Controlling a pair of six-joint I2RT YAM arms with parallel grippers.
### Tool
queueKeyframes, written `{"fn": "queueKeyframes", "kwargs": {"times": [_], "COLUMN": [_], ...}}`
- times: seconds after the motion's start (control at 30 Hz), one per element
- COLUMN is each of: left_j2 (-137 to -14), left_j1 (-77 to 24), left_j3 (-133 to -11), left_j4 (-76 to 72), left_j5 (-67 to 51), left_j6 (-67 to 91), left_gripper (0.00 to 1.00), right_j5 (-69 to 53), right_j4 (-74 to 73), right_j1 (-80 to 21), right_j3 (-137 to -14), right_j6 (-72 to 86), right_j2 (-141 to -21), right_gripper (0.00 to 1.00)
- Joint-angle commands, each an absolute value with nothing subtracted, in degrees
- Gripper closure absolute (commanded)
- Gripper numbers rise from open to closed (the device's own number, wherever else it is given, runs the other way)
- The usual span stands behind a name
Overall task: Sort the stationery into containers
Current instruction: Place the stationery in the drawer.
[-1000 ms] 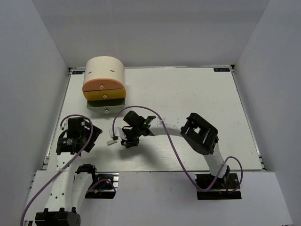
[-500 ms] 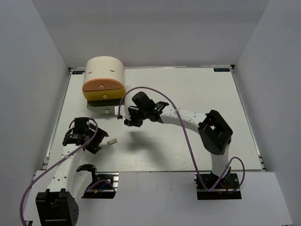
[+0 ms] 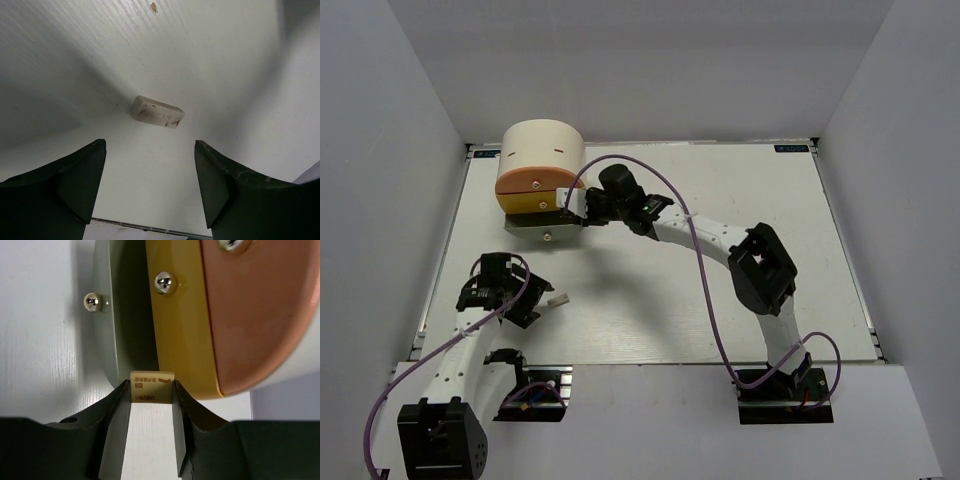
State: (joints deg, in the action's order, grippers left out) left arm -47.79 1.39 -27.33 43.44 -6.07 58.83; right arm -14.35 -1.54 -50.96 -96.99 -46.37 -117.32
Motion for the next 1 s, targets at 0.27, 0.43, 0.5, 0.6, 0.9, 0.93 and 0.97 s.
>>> {"fn": "queueKeyframes", "kwargs": {"times": [0.27, 0.43, 0.5, 0.6, 0.9, 0.93, 0.97], "left_j2": [-46.8, -48.0, -48.5, -49.1, -50.3, -50.3, -50.3], "left_j1": [1.2, 1.2, 1.2, 1.2, 1.2, 1.2, 1.2], "left_j3": [-26.6, -26.1, -26.1, -26.1, -26.1, -26.6, -26.6], "left_j4": [41.8, 41.3, 40.8, 40.8, 40.3, 40.3, 39.7], "left_j5": [-7.4, -7.9, -7.9, -7.9, -7.9, -7.9, -7.9], "left_j6": [59.1, 59.1, 58.5, 58.5, 58.5, 58.0, 58.0], "left_gripper": [0.19, 0.19, 0.19, 0.19, 0.19, 0.19, 0.19], "right_j5": [-14.3, -14.2, -14.2, -13.6, -12.4, -12.3, -12.2], "right_j4": [9.0, 9.7, 10.0, 10.5, 12.0, 12.3, 12.7], "right_j1": [-51.3, -51.2, -51.3, -51.4, -51.5, -51.6, -51.4], "right_j3": [-99.1, -99.3, -99.1, -98.7, -97.1, -97.0, -96.6], "right_j6": [-51.2, -52.1, -52.6, -52.6, -52.9, -53.0, -52.9], "right_j2": [-122.0, -123.0, -123.5, -123.7, -124.4, -124.4, -124.2], "right_gripper": [0.72, 0.68, 0.66, 0.62, 0.46, 0.45, 0.42]}}
